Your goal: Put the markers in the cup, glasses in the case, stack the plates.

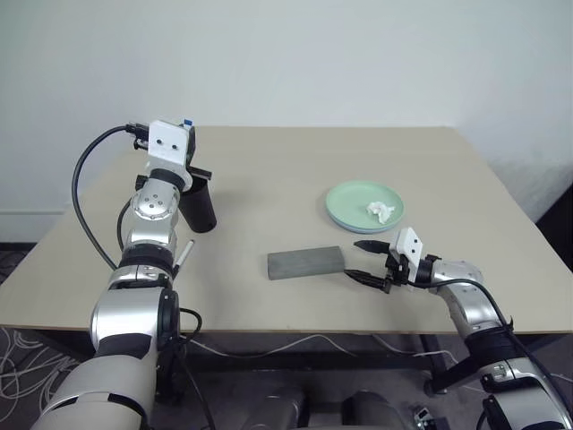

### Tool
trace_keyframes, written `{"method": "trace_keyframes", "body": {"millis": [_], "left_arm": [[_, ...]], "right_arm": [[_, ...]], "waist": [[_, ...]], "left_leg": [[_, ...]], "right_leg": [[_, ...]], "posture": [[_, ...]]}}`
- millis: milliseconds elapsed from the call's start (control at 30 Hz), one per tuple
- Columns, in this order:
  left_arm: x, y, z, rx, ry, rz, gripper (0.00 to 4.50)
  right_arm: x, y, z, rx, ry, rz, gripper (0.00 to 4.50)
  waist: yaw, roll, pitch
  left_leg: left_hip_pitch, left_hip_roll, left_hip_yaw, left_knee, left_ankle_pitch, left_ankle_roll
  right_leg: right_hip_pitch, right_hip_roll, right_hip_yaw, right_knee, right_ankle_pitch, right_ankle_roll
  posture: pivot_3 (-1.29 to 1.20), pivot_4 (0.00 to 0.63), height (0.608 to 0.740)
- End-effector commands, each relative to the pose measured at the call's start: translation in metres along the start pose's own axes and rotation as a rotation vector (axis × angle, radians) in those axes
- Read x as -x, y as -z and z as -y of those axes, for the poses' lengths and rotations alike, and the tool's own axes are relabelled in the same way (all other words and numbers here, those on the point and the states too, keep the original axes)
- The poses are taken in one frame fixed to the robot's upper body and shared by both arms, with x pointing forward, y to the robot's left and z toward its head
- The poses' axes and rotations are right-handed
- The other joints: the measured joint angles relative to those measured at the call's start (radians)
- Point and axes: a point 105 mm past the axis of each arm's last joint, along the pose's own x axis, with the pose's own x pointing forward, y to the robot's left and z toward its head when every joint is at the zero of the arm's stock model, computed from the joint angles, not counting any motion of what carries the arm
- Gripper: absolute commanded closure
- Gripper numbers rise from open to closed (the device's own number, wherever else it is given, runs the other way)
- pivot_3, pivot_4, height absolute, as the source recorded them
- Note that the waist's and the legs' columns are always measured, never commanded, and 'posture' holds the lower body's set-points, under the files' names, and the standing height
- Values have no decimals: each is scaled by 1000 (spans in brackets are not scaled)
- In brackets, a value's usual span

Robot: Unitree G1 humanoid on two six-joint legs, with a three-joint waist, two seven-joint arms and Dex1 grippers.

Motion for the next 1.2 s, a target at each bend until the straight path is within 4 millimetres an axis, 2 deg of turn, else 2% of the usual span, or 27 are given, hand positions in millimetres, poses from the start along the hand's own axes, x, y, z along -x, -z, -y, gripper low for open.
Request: {"method": "trace_keyframes", "body": {"millis": [33,133,433,600,733,833,933,1067,1200], "left_arm": [[-10,-26,-4,-22,-18,81,3101],[-10,-26,-3,-25,-14,84,2054],[-11,-29,0,40,14,96,2054],[-5,-42,32,210,258,137,2054],[20,-46,54,277,487,120,2054],[45,-31,58,270,580,13,2054],[68,4,45,197,573,-201,2054],[83,33,20,216,452,-424,2054],[97,53,2,299,320,-598,1173]], "right_arm": [[2,-17,5,52,11,42,729],[2,-18,5,52,13,40,729],[-1,-18,5,50,4,40,729],[-1,-18,5,53,1,40,729],[-1,-18,5,54,0,38,729],[-1,-18,6,55,-3,37,729],[-2,-19,6,56,-7,36,729],[-2,-18,6,56,-12,33,729],[-2,-17,5,54,-17,33,729]], "waist": [[0,0,0],[0,0,0],[0,0,0],[-1,0,0],[-20,0,0],[-32,0,0],[-46,1,0],[-46,1,0],[-37,1,0]], "left_leg": [[0,0,0,0,0,0],[0,0,0,0,0,0],[0,0,0,0,0,0],[-1,0,0,1,0,0],[0,0,1,0,0,0],[0,1,1,0,0,0],[2,2,0,-1,0,0],[2,2,-2,-1,0,0],[2,2,-2,-1,0,0]], "right_leg": [[0,0,0,0,0,0],[0,0,0,0,0,0],[0,0,0,0,0,0],[0,0,-1,0,0,0],[0,0,1,0,0,0],[-1,1,2,1,0,0],[0,2,3,2,0,-1],[1,2,3,2,0,-2],[1,2,3,2,0,-2]], "posture": [[0,0,738],[0,0,738],[0,0,738],[0,0,738],[0,0,738],[0,0,738],[0,0,738],[0,0,738],[0,0,738]]}}
